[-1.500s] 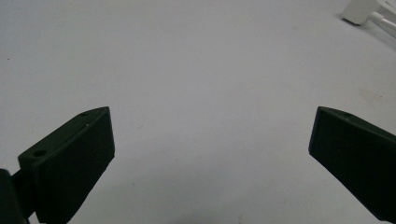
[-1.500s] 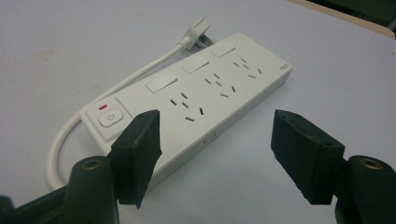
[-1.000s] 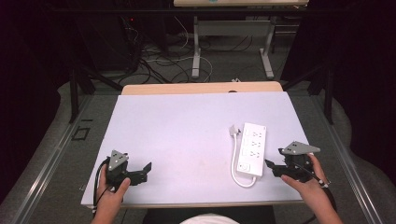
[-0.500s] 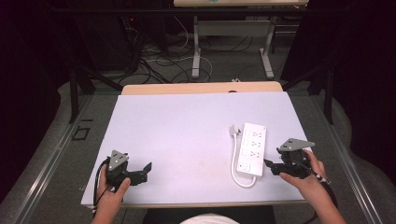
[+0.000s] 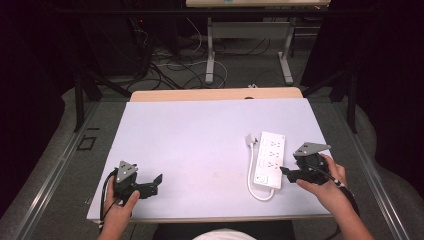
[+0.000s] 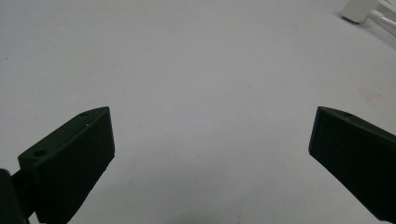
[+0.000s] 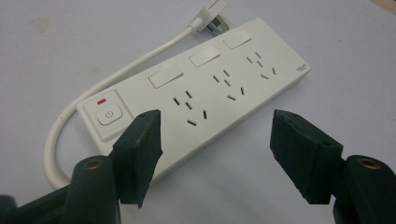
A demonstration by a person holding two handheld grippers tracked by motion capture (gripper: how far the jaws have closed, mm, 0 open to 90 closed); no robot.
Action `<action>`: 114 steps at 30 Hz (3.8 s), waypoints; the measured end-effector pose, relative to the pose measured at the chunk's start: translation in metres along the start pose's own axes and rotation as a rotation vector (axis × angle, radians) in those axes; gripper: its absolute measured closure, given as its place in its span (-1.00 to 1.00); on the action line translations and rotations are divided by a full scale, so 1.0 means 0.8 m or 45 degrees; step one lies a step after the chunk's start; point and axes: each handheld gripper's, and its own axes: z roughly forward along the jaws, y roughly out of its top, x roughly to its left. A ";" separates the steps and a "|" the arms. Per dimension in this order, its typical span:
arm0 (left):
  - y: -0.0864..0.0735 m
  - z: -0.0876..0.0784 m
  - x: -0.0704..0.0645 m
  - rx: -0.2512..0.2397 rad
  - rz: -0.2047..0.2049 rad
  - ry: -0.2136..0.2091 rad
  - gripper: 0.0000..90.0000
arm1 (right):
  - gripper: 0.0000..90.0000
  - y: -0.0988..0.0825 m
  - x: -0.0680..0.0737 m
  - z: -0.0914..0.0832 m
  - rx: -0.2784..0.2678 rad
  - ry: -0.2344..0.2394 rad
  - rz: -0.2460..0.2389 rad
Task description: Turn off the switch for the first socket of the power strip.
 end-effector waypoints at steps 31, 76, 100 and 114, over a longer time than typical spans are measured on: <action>0.000 0.001 0.000 -0.002 0.001 0.000 -1.00 | -0.13 0.038 0.001 0.027 0.023 0.039 0.045; 0.000 0.001 0.000 -0.006 -0.010 -0.002 -1.00 | 0.97 0.067 0.002 0.071 0.121 0.091 0.128; 0.000 0.002 0.000 -0.006 -0.013 0.000 -1.00 | 1.00 0.068 0.011 0.095 0.188 0.117 0.133; -0.001 0.002 0.000 -0.004 -0.013 -0.002 -1.00 | 1.00 0.068 0.013 0.111 0.234 0.132 0.142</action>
